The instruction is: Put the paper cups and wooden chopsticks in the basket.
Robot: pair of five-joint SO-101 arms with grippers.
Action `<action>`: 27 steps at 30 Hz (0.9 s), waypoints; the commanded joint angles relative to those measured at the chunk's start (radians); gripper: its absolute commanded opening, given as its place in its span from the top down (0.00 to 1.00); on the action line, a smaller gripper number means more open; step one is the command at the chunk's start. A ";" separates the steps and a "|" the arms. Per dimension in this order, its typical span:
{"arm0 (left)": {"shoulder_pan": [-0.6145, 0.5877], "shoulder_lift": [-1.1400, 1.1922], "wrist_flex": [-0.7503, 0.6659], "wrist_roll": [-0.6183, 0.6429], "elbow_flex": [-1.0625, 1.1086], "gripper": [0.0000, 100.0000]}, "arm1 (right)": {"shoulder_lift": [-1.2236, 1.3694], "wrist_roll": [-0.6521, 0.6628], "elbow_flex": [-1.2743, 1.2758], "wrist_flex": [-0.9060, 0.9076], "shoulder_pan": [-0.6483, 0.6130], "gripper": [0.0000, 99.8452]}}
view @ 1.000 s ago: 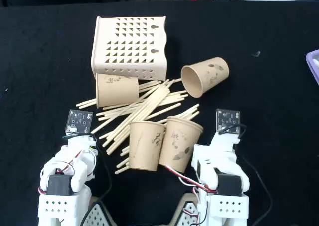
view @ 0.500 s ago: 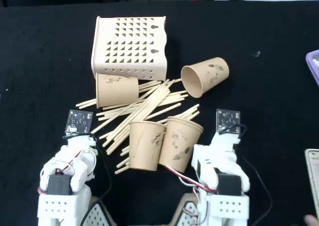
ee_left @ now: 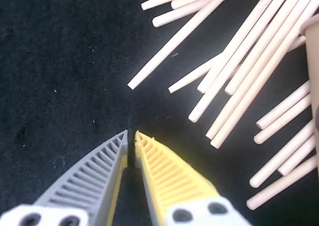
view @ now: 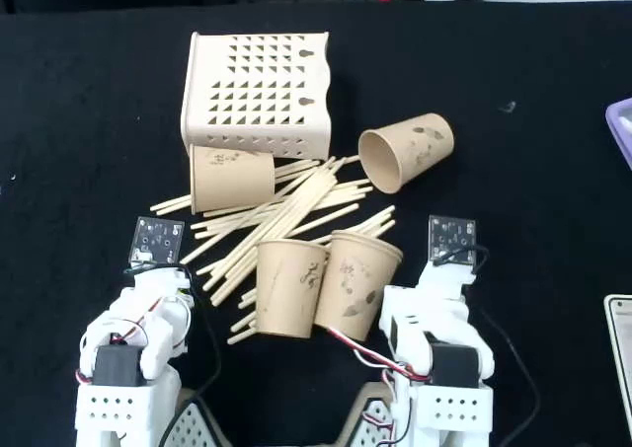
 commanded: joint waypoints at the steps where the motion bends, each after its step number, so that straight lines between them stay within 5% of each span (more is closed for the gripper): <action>1: -0.008 -0.002 -0.011 0.000 0.022 0.97 | -0.090 -0.008 0.001 0.006 0.014 0.99; 27: -0.008 -0.002 -0.011 0.000 0.022 0.97 | -0.090 -0.009 0.001 0.006 0.009 0.99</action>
